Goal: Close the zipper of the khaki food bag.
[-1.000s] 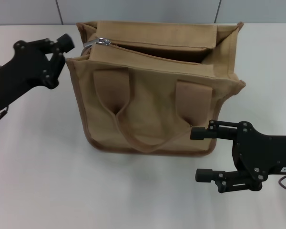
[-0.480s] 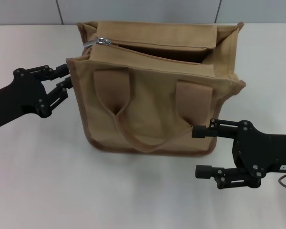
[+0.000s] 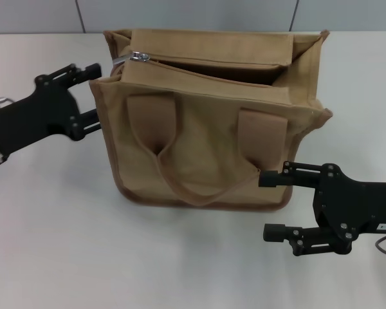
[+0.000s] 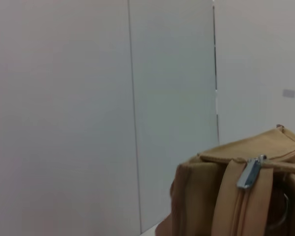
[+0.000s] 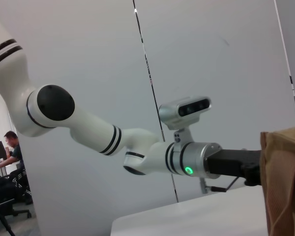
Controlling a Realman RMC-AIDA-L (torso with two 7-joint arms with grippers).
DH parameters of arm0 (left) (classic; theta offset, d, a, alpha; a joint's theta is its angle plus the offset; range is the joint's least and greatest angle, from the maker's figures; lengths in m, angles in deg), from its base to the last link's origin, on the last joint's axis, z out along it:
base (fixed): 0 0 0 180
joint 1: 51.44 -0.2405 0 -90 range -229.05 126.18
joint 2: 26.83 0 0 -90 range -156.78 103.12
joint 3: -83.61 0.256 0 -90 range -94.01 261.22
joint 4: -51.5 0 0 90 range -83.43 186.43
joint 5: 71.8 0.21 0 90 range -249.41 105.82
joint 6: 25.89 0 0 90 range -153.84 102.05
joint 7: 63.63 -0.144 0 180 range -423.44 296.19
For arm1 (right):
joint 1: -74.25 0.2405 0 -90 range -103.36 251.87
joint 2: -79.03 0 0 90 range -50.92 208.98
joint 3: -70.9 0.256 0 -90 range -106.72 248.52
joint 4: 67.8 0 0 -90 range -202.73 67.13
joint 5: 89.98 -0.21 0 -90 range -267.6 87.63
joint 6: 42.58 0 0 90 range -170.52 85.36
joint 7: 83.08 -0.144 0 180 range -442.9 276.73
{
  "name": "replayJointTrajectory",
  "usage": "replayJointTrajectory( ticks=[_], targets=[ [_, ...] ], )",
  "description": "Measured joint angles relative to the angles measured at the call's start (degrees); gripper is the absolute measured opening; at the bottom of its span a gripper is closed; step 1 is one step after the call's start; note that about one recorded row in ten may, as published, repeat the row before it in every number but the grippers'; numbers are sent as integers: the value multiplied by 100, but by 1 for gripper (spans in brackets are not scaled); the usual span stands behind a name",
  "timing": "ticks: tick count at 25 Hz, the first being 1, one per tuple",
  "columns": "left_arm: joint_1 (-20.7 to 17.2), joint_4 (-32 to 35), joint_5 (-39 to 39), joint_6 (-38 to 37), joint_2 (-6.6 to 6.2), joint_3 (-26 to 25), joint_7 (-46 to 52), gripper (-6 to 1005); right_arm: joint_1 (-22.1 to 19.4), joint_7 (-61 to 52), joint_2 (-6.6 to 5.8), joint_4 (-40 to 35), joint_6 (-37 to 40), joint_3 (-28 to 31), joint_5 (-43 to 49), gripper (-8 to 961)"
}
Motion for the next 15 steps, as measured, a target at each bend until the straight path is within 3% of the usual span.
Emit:
replayJointTrajectory(
  ticks=[10,15],
  targets=[
    [418,-25,-14,494,165,448,-255,821,3,0,7,0,0,8,8,721],
    [369,-123,-358,497,187,365,-422,713,3,0,9,0,0,9,-1,718]
  ],
)
